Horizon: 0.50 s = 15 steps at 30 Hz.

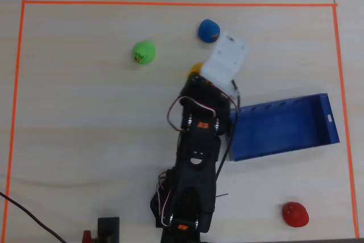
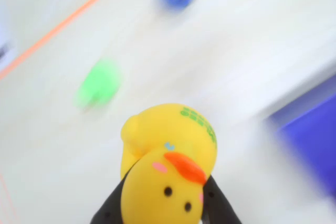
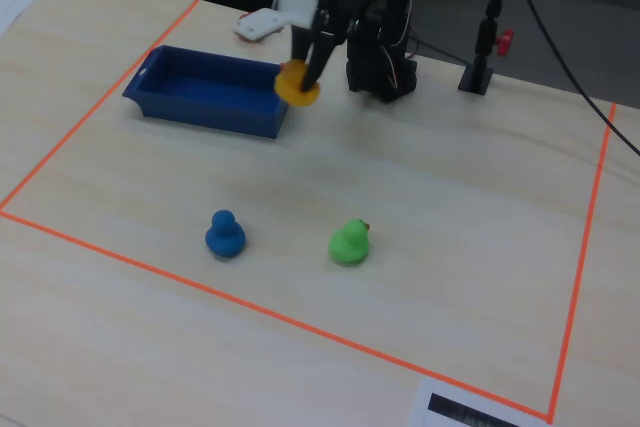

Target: Grasp yellow duck and put it into box.

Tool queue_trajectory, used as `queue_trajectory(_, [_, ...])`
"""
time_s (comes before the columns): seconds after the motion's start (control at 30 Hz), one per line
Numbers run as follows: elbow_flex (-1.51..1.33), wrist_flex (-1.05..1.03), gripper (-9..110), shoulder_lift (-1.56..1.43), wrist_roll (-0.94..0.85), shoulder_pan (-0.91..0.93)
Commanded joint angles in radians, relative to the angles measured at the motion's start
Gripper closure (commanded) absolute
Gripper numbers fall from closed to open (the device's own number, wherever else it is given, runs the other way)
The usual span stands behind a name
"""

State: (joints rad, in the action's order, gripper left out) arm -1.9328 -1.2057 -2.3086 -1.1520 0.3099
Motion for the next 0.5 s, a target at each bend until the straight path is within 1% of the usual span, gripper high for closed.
queue_trajectory(0.0, [-0.137,0.262,101,-0.011,-0.156,0.347])
queue_trajectory(0.07, [-0.212,0.38,101,0.002,-0.19,0.425])
queue_trajectory(0.13, [-0.247,0.456,101,0.015,-0.21,0.488])
queue_trajectory(0.37, [-0.23,0.514,101,0.046,-0.233,0.62])
queue_trajectory(0.47, [-0.284,0.6,101,0.058,-0.264,0.663])
